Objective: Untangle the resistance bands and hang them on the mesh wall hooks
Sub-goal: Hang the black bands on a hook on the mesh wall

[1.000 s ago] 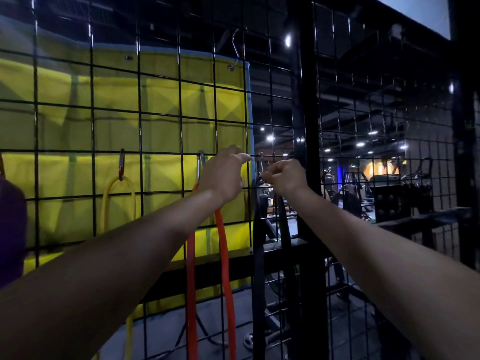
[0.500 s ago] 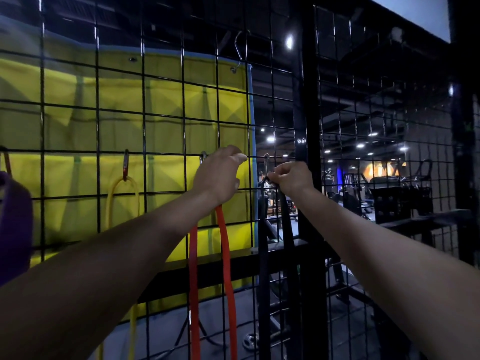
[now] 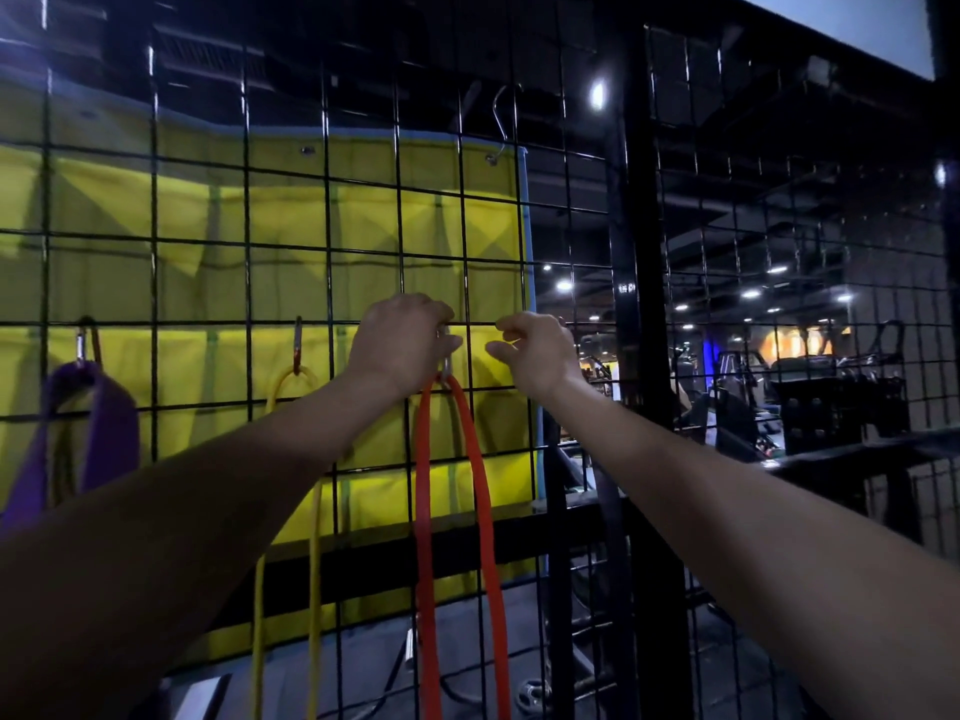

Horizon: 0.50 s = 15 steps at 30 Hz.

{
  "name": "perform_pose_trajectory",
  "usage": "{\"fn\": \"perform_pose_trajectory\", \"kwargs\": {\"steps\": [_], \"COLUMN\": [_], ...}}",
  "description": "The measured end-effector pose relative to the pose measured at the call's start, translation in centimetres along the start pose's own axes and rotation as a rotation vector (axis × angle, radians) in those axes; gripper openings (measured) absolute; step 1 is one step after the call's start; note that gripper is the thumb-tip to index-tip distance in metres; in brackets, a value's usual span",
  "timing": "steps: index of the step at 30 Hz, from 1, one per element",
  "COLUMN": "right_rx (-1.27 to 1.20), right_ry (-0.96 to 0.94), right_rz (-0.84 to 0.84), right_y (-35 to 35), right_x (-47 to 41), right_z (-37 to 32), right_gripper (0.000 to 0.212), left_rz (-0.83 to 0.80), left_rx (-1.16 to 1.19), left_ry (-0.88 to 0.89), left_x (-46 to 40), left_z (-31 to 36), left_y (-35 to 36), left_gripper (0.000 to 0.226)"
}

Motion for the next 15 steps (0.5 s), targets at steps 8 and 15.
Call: {"fn": "perform_pose_trajectory", "kwargs": {"steps": [8, 15], "right_rx": [-0.051, -0.091], "right_ry": [0.061, 0.136], "right_rz": [-0.01, -0.024], "right_y": [0.7, 0.5], "right_x": [0.3, 1.9], "right_z": [0.5, 0.7], "right_gripper": [0.039, 0.039], "left_rz": [0.03, 0.049], "left_rx": [0.198, 0.2], "left_ry": [-0.113, -0.093], "left_x": [-0.2, 1.3], "left_z": [-0.1, -0.2], "left_y": [0.8, 0.4], "left_gripper": [0.041, 0.043]}}
Point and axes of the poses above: each hand's wrist, its own x-axis away from the middle knuckle, its own y-axis out of the palm, z = x × y, the point moved 5 cm from there along -x, towards the middle knuckle, and after that the axes turned 15 degrees about -x, right-handed, at the moved point
